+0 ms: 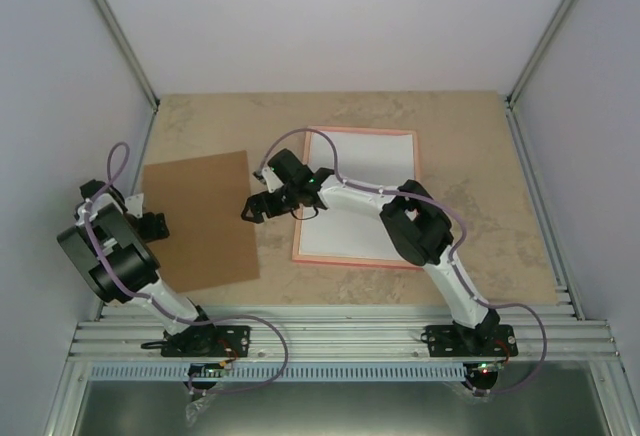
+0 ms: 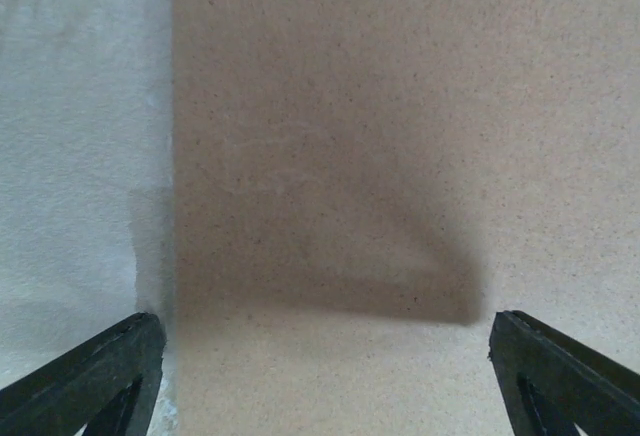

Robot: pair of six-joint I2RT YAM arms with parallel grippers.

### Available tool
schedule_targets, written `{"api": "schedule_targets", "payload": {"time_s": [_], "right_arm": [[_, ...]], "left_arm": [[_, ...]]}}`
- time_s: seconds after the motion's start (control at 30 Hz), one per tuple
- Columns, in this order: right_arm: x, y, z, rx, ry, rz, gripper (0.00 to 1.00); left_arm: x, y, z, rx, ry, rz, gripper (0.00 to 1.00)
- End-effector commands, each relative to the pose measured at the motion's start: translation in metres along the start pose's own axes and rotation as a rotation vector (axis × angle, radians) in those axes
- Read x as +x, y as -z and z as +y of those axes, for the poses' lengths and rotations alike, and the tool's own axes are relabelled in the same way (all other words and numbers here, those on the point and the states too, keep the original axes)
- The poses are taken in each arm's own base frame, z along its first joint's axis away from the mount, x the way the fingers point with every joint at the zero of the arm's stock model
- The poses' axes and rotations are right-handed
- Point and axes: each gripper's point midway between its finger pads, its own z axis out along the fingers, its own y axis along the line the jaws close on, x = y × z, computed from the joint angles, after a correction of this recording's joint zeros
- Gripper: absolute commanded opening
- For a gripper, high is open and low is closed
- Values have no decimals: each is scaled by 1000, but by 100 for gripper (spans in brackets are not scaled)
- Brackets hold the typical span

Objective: Put the photo into the frame

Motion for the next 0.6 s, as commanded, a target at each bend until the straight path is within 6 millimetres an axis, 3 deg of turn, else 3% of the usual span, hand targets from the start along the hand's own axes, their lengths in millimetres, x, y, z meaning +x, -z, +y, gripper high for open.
{"api": "schedule_targets", "payload": {"time_s": [0.0,0.2,0.57], "right_arm": [[10,-20,-31,117,-81,9,93],[24,-39,-33,78,-144,50,93],[36,-50,-35,5,-206,90,89]], "left_arm": [[6,-10,-5,36,-23,11,90],[27,-28,-15,90,-47,67,84],[44,-36,-72,318,-126,89,74]]}}
